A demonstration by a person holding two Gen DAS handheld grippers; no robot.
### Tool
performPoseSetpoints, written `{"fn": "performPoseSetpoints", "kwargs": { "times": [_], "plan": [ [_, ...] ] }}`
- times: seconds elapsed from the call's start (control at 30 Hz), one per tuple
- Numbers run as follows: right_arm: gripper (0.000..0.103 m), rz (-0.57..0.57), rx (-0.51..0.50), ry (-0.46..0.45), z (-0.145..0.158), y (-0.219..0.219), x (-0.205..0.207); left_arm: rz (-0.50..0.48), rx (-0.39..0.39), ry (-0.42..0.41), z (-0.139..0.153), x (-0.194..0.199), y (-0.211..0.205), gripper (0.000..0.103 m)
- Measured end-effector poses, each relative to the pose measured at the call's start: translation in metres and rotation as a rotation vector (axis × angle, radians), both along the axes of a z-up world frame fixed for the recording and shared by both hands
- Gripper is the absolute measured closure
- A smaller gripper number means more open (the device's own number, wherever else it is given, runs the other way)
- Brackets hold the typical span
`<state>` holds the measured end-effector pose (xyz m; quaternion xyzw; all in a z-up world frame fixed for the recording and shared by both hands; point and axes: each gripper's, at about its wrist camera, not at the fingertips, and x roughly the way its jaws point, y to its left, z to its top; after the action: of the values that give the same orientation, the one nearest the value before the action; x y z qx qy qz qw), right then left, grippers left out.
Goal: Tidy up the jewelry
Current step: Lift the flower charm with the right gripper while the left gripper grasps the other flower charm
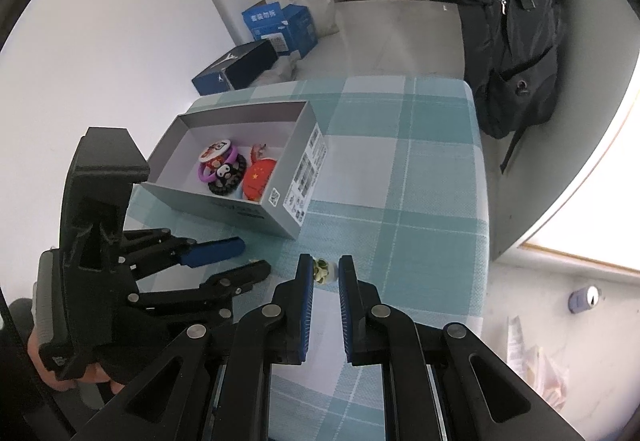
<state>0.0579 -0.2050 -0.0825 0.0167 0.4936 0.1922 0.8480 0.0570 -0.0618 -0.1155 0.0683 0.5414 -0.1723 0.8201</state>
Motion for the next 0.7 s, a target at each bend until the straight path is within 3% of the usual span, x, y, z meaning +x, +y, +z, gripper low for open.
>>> {"fn": "performPoseSetpoints", "kwargs": {
  "times": [0.07, 0.3, 0.7],
  "plan": [
    [0.091, 0.003, -0.002, -0.005, 0.002, 0.003, 0.0, -0.007, 0.004, 0.001, 0.001, 0.001, -0.002, 0.094],
    [0.091, -0.008, 0.012, -0.036, 0.01, 0.002, 0.001, -0.021, -0.025, -0.026, 0.011, -0.005, 0.009, 0.094],
    [0.091, -0.052, 0.065, -0.059, 0.025, 0.004, 0.007, 0.027, -0.196, -0.008, 0.029, -0.008, 0.041, 0.094]
  ]
}}
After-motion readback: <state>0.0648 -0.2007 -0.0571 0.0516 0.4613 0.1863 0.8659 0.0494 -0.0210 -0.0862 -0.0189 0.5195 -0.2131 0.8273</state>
